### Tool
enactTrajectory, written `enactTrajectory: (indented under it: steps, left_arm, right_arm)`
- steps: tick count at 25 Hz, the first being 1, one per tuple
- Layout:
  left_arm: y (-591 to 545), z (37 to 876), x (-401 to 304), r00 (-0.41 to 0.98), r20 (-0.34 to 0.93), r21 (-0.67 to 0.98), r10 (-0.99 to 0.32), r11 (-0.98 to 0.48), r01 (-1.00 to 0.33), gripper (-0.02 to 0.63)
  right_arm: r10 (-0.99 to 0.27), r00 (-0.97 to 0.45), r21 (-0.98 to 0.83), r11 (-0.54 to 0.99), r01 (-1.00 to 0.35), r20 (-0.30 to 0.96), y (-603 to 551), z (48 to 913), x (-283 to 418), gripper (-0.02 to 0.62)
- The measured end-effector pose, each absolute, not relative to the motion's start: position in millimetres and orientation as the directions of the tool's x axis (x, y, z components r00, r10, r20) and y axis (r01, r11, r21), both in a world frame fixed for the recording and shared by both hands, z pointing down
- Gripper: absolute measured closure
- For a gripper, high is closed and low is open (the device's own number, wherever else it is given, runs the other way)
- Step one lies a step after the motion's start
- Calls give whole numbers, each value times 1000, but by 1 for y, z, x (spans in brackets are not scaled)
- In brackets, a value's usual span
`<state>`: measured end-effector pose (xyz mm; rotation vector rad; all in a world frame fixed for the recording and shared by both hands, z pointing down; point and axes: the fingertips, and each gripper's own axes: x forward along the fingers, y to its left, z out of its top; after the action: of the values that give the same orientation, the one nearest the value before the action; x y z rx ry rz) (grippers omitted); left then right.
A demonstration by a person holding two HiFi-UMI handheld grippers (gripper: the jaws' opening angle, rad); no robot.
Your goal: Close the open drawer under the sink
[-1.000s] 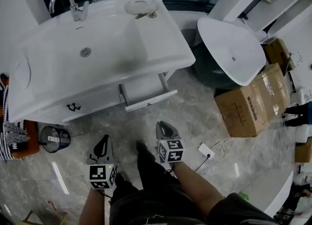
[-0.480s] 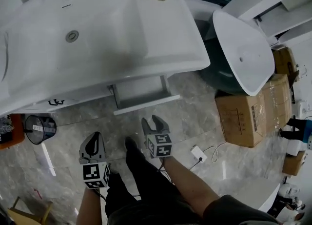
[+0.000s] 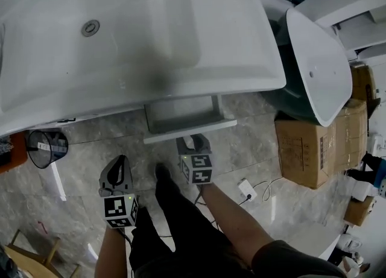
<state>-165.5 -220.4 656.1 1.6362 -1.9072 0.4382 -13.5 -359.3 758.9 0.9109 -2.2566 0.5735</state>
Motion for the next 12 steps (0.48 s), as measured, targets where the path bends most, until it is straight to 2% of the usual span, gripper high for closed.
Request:
enactTrajectory:
  steps: [2, 12]
  left_arm:
    - [-222, 659, -167, -79, 623, 121, -778, 196, -973, 584]
    - [-235, 665, -170, -87, 626, 123, -775, 208, -970, 585]
  right_arm:
    - [-457, -562, -157, 662, -732, 690, -363, 760, -16, 443]
    - [-492, -568, -174, 635, -752, 660, -387, 758, -31, 448]
